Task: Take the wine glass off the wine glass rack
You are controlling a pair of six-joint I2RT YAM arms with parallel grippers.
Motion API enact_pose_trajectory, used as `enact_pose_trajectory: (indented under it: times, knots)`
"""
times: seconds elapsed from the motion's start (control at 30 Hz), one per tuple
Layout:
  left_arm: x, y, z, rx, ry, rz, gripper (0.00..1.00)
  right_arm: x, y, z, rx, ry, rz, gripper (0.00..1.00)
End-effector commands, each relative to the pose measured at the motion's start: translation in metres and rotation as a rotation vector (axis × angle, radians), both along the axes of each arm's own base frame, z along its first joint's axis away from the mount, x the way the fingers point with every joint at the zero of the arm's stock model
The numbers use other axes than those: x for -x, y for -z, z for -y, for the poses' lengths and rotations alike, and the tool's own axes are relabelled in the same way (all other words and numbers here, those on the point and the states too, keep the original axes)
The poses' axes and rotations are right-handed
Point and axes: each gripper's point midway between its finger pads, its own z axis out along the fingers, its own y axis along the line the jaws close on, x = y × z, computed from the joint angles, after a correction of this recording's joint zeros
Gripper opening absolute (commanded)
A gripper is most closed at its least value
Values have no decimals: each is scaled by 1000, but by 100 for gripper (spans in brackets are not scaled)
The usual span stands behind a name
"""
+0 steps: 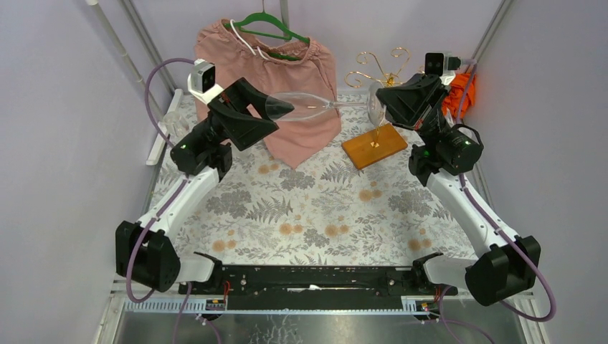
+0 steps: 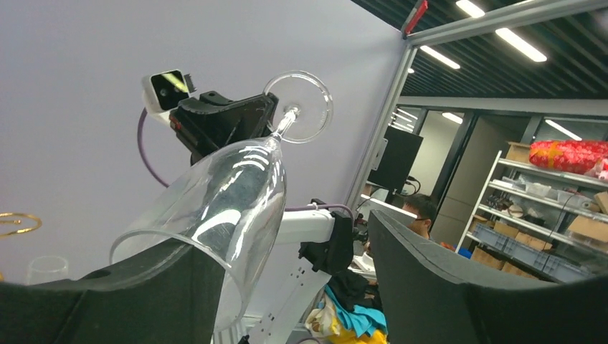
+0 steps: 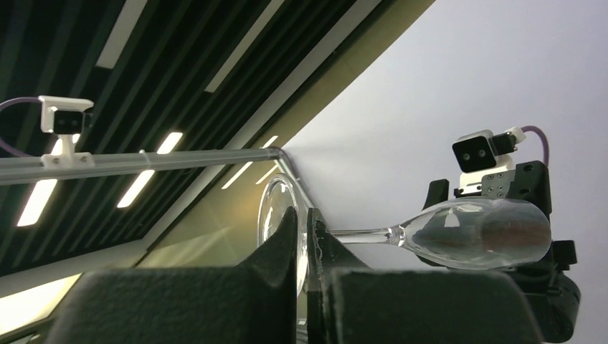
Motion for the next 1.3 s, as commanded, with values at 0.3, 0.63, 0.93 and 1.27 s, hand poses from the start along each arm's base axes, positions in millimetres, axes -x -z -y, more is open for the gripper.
enact_pose_trajectory:
  times: [0.3, 0.63, 0.93, 1.27]
  knots:
    - [26, -15, -6, 28, -24, 79, 33, 14, 19, -21, 57, -53, 11, 0]
    - [8, -18, -6, -7, -177, 4, 0, 11, 23, -26, 80, -47, 2, 0]
    - [6, -27, -16, -16, -312, -44, 0, 22, 15, -23, 98, 13, 39, 55]
    - [0, -46, -36, -83, -549, -106, 0, 12, 31, -22, 169, 137, -42, 90]
